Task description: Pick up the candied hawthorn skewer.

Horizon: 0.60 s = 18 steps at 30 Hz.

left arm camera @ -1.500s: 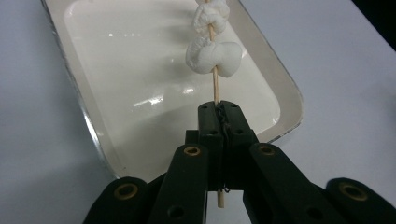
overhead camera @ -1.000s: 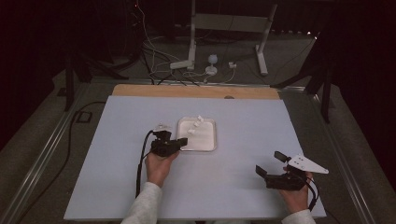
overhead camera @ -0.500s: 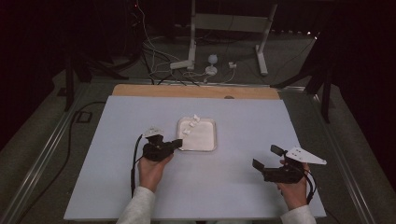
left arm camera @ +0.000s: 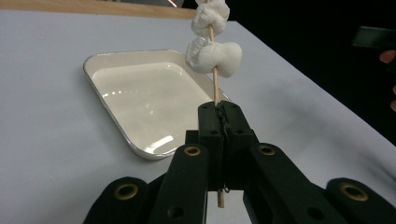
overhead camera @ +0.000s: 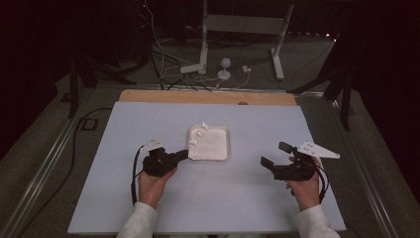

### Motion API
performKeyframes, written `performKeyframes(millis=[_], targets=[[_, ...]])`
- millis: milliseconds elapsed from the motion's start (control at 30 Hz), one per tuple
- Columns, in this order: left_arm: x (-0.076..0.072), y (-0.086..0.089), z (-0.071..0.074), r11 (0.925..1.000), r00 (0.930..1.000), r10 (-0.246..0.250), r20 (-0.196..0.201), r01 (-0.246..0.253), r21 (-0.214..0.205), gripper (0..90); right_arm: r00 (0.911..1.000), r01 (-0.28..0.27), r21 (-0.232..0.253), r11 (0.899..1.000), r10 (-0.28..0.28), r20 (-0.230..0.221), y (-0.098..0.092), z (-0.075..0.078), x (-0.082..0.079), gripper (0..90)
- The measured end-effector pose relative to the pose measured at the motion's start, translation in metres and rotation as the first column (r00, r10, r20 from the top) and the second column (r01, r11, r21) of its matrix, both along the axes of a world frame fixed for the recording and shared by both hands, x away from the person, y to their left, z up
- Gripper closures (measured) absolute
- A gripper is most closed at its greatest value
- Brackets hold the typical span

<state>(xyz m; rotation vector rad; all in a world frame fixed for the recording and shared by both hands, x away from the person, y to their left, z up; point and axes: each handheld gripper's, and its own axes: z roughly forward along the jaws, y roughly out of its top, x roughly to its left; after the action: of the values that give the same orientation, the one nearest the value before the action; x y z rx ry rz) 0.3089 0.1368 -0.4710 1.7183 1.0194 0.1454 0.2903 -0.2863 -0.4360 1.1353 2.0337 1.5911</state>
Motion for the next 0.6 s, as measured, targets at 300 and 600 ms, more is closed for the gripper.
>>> performKeyframes(millis=[300,600], targets=[[-0.005,0.007,0.002,0.9997,0.9996,-0.015,0.023,0.015,-0.019,90.0,0.9994,-0.031,0.007,0.999,0.031,-0.013,0.017,0.013,0.019,0.0],[-0.008,0.01,0.004,0.9994,0.9988,-0.02,0.044,0.021,-0.027,90.0,0.9962,-0.085,0.013,0.996,0.085,-0.015,0.043,0.023,0.037,0.0]])
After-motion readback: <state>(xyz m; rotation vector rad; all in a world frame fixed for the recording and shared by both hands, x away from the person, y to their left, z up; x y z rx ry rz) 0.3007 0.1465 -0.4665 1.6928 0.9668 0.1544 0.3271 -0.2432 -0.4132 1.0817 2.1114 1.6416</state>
